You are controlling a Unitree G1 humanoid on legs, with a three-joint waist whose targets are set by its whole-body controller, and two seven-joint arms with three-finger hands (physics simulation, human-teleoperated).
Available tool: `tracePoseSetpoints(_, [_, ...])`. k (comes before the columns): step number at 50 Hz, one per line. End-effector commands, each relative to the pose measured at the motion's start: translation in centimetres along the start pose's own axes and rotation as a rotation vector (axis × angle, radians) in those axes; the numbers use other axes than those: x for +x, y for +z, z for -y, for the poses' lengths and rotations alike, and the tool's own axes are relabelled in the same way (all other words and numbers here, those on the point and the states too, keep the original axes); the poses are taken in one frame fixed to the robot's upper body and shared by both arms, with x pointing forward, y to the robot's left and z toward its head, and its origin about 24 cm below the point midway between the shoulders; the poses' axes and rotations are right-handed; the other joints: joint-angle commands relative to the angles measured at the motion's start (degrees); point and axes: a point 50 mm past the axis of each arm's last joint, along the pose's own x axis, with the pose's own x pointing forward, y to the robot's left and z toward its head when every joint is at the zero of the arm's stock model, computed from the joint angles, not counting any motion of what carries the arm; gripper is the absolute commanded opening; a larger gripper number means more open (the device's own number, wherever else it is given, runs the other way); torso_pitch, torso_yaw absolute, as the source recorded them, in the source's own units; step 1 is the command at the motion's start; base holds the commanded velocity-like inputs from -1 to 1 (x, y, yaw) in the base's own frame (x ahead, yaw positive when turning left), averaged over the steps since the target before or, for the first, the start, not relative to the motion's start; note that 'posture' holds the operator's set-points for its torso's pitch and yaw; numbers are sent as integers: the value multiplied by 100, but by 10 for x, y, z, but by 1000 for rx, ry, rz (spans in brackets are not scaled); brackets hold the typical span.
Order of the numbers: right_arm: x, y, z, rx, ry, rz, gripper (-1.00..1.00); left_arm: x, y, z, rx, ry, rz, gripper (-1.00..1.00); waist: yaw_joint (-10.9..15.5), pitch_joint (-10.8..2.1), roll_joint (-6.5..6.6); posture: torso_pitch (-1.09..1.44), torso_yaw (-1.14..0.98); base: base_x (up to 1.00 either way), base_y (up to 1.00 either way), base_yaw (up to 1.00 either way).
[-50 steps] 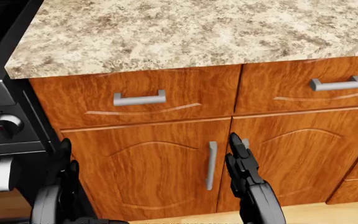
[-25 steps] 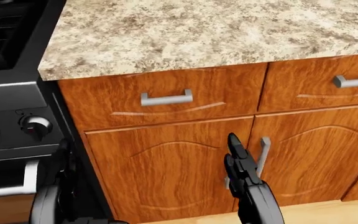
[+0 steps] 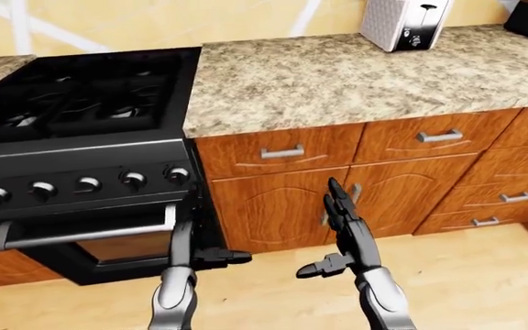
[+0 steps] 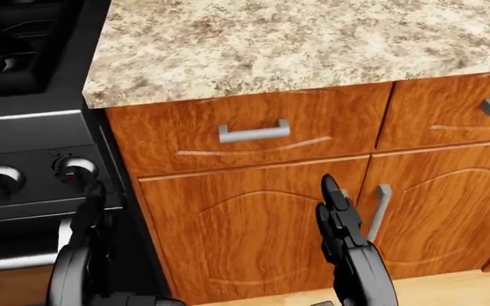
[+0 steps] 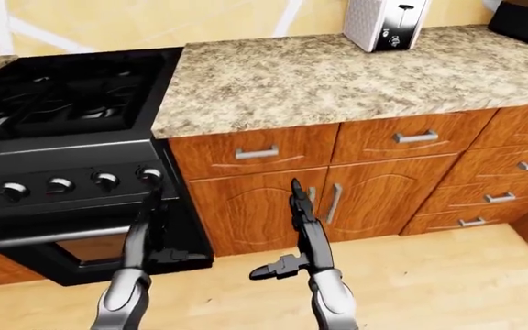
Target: Navigate to the stove.
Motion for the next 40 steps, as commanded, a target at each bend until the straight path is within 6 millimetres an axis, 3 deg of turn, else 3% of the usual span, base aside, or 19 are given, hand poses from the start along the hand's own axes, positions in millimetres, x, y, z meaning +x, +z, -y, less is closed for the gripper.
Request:
tracePoseSetpoints(1, [3, 14, -1, -11, 8, 72, 100, 2, 14, -1, 1, 5, 71, 100, 31, -90, -56, 0, 0, 0, 19, 0])
tracePoseSetpoints(3, [3, 14, -1, -10, 7, 72, 100, 2, 14, -1, 1, 5, 71, 100, 44, -49, -42, 0, 0, 0, 18, 0])
tracePoseSetpoints(9, [2, 14, 0, -7, 6, 72, 100, 2, 14, -1, 1, 5, 71, 100, 34, -16, -349, 0, 0, 0, 18, 0])
tracePoseSetpoints(12, [2, 15, -1, -9, 8, 73, 100, 2, 14, -1, 1, 5, 71, 100, 23, -16, -560, 0, 0, -2, 18, 0])
tracePoseSetpoints(14, [2, 15, -1, -11, 9, 74, 100, 2, 14, -1, 1, 5, 71, 100, 8, -82, -835, 0, 0, -1, 18, 0])
tracePoseSetpoints(16, [2, 15, -1, -11, 10, 75, 100, 2, 14, -1, 1, 5, 71, 100, -56, -47, -662, 0, 0, -1, 18, 0])
tracePoseSetpoints(17, [2, 15, -1, -11, 11, 75, 100, 2, 14, -1, 1, 5, 71, 100, -24, -45, -706, 0, 0, -2, 18, 0])
tracePoseSetpoints(20, [2, 15, -1, -12, 12, 76, 100, 2, 14, -1, 1, 5, 71, 100, -26, -95, -639, 0, 0, -1, 18, 0])
tracePoseSetpoints(24, [2, 15, -1, -12, 13, 75, 100, 2, 14, -1, 1, 5, 71, 100, -19, -25, -408, 0, 0, -1, 18, 0])
tracePoseSetpoints(26, [2, 15, -1, -13, 13, 75, 100, 2, 14, -1, 1, 5, 71, 100, -28, -25, -181, 0, 0, -2, 18, 0])
tracePoseSetpoints(28, [2, 14, -1, -13, 13, 75, 100, 2, 14, -1, 1, 5, 71, 100, 8, -151, 264, 0, 0, -3, 18, 0])
tracePoseSetpoints(29, [2, 14, -1, -12, 13, 74, 100, 2, 14, -1, 1, 5, 71, 100, 51, -74, -54, 0, 0, -3, 18, 0])
tracePoseSetpoints(30, [2, 14, -1, -12, 13, 74, 100, 2, 14, -1, 1, 5, 71, 100, 34, -62, 3, 0, 0, -5, 19, 0])
tracePoseSetpoints(31, [2, 14, -1, -13, 14, 74, 100, 2, 14, -1, 1, 5, 71, 100, 58, -78, -35, 0, 0, -5, 18, 0])
tracePoseSetpoints(40, [2, 14, -1, -11, 11, 73, 100, 2, 14, -1, 1, 5, 71, 100, 27, -30, -547, 0, 0, -4, 18, 0])
